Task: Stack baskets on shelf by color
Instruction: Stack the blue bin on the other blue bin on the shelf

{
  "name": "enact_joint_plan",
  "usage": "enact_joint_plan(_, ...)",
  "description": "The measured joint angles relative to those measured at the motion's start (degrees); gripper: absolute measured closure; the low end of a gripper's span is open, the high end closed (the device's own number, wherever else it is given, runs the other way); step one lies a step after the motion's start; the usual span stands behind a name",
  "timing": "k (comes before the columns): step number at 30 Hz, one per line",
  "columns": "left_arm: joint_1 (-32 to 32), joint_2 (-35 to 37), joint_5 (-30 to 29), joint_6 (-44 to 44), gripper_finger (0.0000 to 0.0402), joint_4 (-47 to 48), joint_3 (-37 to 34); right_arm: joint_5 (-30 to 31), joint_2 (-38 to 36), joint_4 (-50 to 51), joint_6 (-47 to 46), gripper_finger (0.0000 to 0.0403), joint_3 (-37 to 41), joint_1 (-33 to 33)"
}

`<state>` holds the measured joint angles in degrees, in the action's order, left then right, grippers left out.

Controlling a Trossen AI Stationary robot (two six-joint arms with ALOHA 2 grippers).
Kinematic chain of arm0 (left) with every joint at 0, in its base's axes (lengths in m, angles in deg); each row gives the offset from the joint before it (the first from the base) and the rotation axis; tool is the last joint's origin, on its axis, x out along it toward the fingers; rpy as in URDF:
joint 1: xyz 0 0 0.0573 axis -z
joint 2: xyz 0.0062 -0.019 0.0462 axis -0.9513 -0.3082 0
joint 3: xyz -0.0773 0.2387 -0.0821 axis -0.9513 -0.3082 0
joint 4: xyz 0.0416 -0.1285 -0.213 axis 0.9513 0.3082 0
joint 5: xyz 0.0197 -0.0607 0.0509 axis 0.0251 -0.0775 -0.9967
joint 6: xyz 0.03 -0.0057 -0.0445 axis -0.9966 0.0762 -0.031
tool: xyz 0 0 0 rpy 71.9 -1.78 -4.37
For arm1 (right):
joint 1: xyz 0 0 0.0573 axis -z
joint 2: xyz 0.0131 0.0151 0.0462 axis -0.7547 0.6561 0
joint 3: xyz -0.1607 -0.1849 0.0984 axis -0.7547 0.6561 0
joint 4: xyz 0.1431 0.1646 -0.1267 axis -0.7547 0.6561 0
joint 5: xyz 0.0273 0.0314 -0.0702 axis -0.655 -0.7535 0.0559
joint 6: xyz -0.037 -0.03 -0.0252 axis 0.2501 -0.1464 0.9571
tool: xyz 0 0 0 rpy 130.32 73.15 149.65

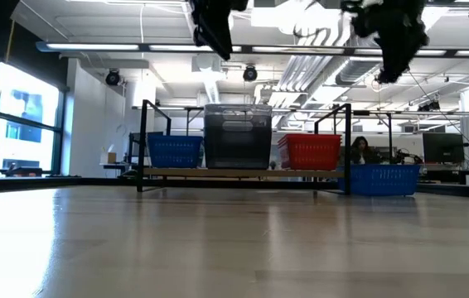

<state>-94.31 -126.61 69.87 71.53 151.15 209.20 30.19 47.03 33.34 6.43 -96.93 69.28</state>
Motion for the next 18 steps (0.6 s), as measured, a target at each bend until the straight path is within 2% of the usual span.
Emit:
enact_joint_plan(9,2.5,0.2,-1.5,2.6,0.0280,0.5,0.0,-3.2,-8.2,-13.4,-5.5,0.0289,15.9,7.7)
enact_joint_plan(18,3.9,0.2,-1.9,3.0,0.0280,0.1,0.0,-3.3,-8.8,-20.9,-11.2,0.0289,25.1,16.8)
